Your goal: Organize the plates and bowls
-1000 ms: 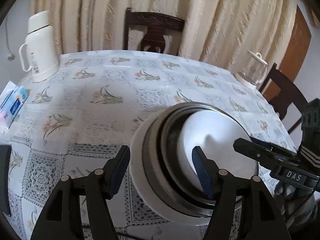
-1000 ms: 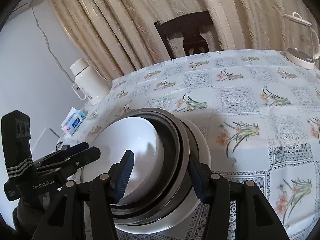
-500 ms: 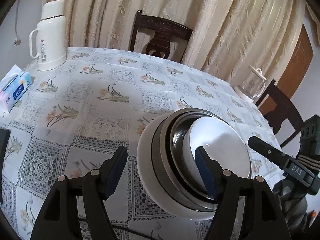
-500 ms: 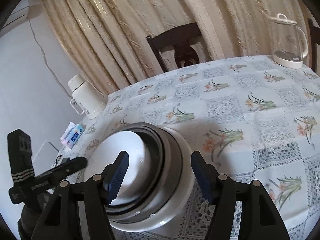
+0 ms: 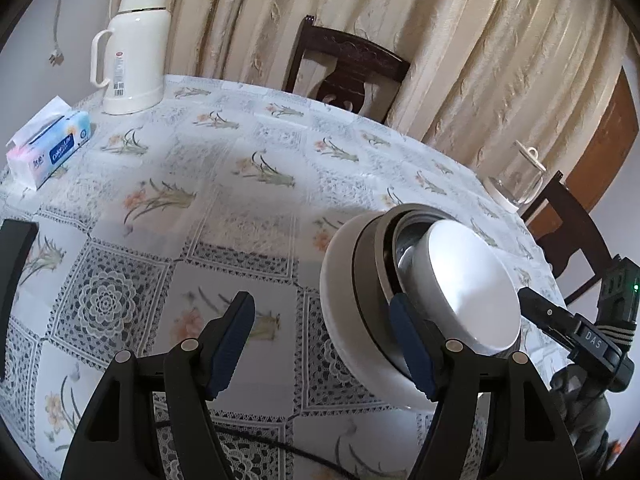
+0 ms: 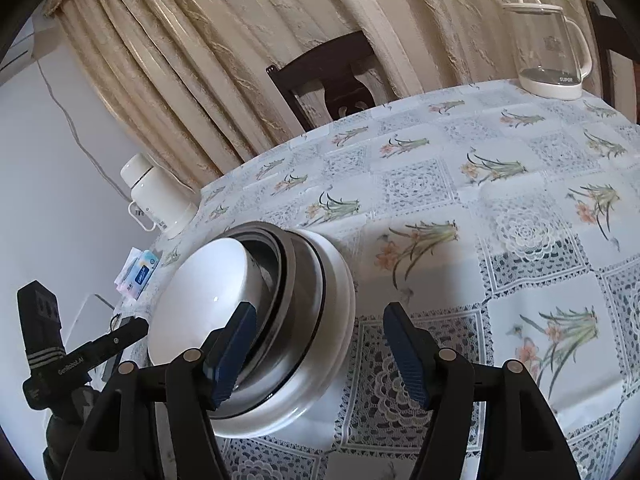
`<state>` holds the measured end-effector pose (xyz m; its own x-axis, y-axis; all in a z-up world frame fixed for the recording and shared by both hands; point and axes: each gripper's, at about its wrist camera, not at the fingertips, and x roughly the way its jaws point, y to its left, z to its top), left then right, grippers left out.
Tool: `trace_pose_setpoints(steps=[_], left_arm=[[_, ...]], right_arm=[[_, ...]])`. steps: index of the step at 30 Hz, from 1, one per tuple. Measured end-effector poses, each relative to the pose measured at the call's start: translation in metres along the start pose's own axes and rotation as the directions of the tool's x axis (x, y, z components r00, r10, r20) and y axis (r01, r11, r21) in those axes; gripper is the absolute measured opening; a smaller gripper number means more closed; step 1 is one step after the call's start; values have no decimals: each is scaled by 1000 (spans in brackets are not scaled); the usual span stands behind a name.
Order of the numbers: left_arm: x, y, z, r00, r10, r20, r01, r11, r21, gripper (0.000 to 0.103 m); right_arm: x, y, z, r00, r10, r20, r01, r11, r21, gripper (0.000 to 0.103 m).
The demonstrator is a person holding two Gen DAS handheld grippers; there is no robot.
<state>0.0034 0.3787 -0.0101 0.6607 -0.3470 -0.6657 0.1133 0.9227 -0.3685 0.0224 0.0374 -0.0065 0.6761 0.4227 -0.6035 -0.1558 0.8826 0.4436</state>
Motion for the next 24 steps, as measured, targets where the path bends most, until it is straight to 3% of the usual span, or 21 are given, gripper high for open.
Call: trace_pose_setpoints(steps=[8,18,24], left_arm=[[-4,-3,-8,999,33,17,-34,999,22,71],[-25,-39,-27,985,125,117,-143,975,167,71],[-36,-56,-40,979,137,152,-168,964,209,77]], right_arm=[[-6,3,-8,1000,-17,12,17,1000,-15,69],[-20,18,-24,999,-35,42,39,996,-84,70],[-31,27,-36,996,-50,68,58,991,-120,77]])
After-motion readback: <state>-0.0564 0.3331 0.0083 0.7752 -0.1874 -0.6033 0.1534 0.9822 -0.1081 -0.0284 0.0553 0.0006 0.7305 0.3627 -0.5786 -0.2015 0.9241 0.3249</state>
